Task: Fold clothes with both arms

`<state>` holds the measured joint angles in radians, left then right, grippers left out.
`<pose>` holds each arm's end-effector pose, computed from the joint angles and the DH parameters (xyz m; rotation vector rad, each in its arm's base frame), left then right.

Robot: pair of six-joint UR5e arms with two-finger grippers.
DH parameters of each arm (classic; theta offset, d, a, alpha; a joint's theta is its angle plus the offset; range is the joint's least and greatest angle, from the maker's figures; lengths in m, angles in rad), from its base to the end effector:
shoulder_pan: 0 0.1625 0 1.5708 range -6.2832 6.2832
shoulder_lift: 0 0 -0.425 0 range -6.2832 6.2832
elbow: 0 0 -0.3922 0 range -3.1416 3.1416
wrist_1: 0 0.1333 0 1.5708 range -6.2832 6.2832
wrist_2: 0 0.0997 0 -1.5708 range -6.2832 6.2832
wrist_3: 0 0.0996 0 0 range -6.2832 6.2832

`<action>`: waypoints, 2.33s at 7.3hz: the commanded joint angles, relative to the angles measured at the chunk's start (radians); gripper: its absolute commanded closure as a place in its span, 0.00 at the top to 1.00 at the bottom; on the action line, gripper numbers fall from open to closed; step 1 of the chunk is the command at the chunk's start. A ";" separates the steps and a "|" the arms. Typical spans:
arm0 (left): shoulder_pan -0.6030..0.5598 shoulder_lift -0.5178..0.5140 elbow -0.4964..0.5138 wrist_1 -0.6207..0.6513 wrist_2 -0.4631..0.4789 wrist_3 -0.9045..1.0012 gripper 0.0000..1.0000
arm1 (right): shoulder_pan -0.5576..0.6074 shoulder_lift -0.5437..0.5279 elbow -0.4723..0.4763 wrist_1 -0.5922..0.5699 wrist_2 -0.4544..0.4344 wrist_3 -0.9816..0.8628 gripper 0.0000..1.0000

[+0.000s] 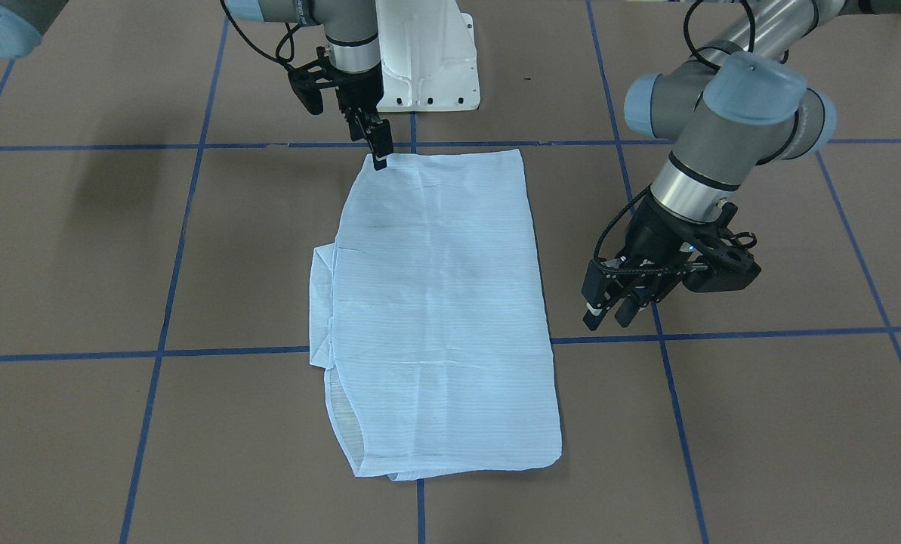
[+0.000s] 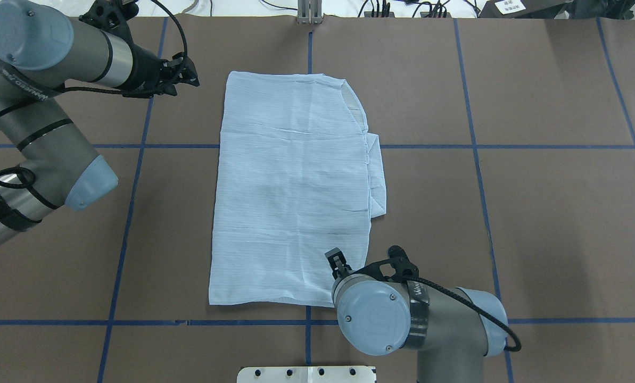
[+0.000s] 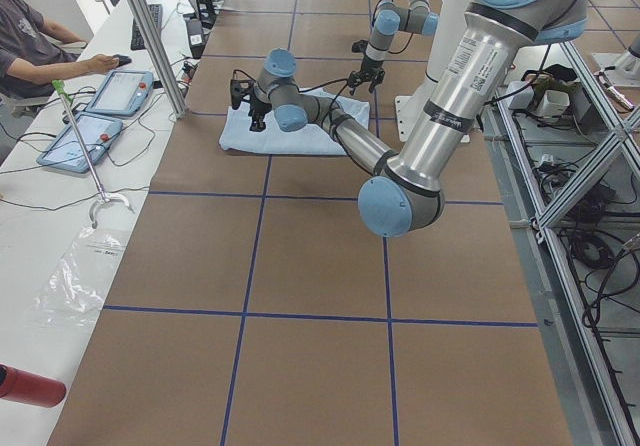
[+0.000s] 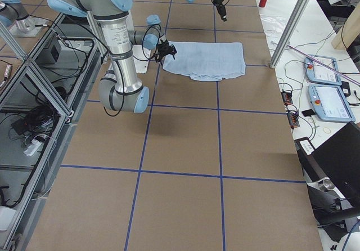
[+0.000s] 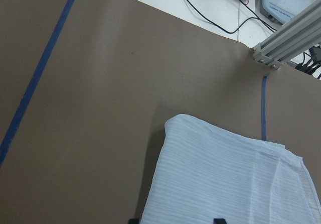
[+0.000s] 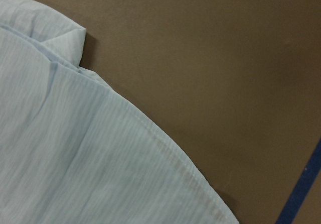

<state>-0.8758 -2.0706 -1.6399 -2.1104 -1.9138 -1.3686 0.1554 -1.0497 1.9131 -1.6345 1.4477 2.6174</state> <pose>0.3476 -0.5728 0.2768 0.3016 1.1061 -0.4090 -0.5770 -0.2377 0.2304 -0.2547 -0.8212 1.1816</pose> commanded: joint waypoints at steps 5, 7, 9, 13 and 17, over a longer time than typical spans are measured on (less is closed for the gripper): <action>0.003 0.001 -0.005 0.003 0.005 -0.009 0.58 | -0.013 0.100 -0.152 -0.002 0.005 0.144 0.97; 0.003 0.001 -0.003 0.003 0.007 -0.009 0.58 | -0.019 0.096 -0.152 -0.013 0.007 0.145 0.96; 0.003 0.001 -0.005 0.003 0.007 -0.010 0.58 | -0.020 0.096 -0.158 -0.014 0.010 0.138 0.95; 0.003 0.001 -0.005 0.003 0.005 -0.010 0.58 | -0.034 0.094 -0.157 -0.011 0.020 0.128 0.00; 0.003 0.001 0.002 0.001 0.005 -0.010 0.58 | -0.019 0.094 -0.148 -0.001 0.046 0.116 0.00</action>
<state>-0.8729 -2.0693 -1.6395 -2.1080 -1.9082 -1.3791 0.1263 -0.9572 1.7650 -1.6370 1.4923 2.7358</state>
